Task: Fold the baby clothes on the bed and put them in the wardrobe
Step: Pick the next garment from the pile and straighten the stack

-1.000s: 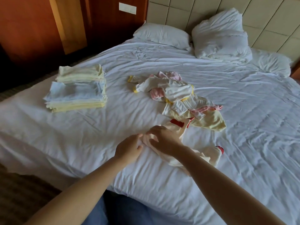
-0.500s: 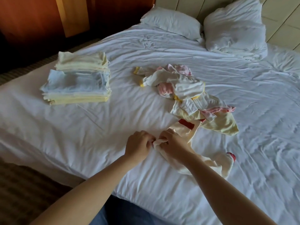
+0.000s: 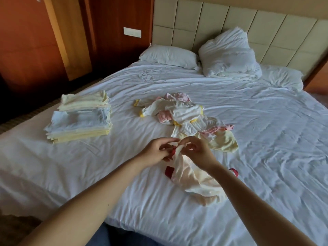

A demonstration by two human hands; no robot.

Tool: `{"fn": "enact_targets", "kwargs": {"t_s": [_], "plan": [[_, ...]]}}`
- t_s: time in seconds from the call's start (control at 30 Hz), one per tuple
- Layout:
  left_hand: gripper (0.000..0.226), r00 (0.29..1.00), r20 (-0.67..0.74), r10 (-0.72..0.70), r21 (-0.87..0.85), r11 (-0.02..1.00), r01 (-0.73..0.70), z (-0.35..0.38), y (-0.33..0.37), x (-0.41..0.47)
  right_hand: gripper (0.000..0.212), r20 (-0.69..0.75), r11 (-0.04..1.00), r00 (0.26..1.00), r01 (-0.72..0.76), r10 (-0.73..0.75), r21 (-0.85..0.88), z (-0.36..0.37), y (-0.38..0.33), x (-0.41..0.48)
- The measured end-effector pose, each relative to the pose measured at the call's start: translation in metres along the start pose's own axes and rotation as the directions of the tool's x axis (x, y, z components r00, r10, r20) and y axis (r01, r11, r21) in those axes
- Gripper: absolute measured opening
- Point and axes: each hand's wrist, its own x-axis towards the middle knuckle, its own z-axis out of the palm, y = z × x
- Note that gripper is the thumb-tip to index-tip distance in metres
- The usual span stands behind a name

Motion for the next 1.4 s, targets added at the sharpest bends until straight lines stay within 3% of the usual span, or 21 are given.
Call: {"fn": "enact_targets", "kwargs": {"t_s": [0.13, 0.3, 0.47, 0.6, 0.73, 0.83, 0.97, 1.07, 1.17, 1.23, 1.3, 1.4], "plan": [[0.051, 0.992, -0.017, 0.123, 0.077, 0.990, -0.121, 0.002, 0.048, 0.002, 0.026, -0.033, 0.991, 0.998, 0.049, -0.045, 0.124, -0.025, -0.035, -0.001], [0.037, 0.954, -0.092, 0.284, 0.176, 0.948, -0.265, 0.008, 0.101, -0.001, 0.024, -0.053, 0.935, 0.992, 0.127, -0.117, 0.330, -0.056, -0.077, -0.006], [0.011, 0.930, -0.165, 0.328, 0.154, 0.940, -0.304, 0.020, 0.145, -0.003, 0.021, -0.120, 0.918, 0.974, 0.223, -0.194, 0.328, -0.085, -0.125, 0.000], [0.047, 0.956, -0.109, 0.273, 0.206, 0.947, -0.247, 0.021, 0.158, -0.004, 0.022, -0.240, 0.935, 0.947, 0.269, -0.214, 0.229, -0.109, -0.156, 0.008], [0.021, 0.954, -0.068, 0.292, 0.423, 0.874, -0.238, 0.016, 0.161, -0.002, 0.021, -0.301, 0.953, 0.923, 0.283, -0.239, 0.110, -0.126, -0.181, 0.006], [0.033, 0.930, -0.128, 0.346, 0.559, 0.800, -0.220, 0.012, 0.158, 0.000, 0.016, -0.326, 0.955, 0.911, 0.290, -0.254, 0.066, -0.133, -0.191, 0.005], [0.049, 0.945, -0.243, 0.219, 0.466, 0.881, -0.084, 0.006, 0.157, -0.009, 0.017, -0.388, 0.949, 0.880, 0.313, -0.273, 0.042, -0.141, -0.207, 0.002], [0.052, 0.949, -0.282, 0.140, 0.430, 0.903, -0.005, -0.002, 0.155, -0.017, 0.006, -0.433, 0.945, 0.845, 0.322, -0.314, -0.056, -0.146, -0.212, 0.001], [0.039, 0.942, -0.308, 0.135, 0.454, 0.891, 0.021, -0.015, 0.157, -0.025, 0.012, -0.444, 0.938, 0.828, 0.272, -0.342, -0.216, -0.150, -0.207, 0.002], [0.046, 0.950, -0.294, 0.108, 0.407, 0.913, 0.023, -0.029, 0.157, -0.029, 0.025, -0.407, 0.924, 0.850, 0.208, -0.333, -0.321, -0.154, -0.202, 0.001], [0.037, 0.949, -0.298, 0.099, 0.419, 0.907, 0.037, -0.044, 0.157, -0.032, 0.030, -0.366, 0.896, 0.886, 0.110, -0.285, -0.431, -0.157, -0.196, 0.000], [0.035, 0.930, -0.345, 0.126, 0.581, 0.807, 0.106, -0.060, 0.157, -0.034, 0.022, -0.326, 0.830, 0.925, -0.021, -0.195, -0.557, -0.153, -0.186, -0.007]]}}
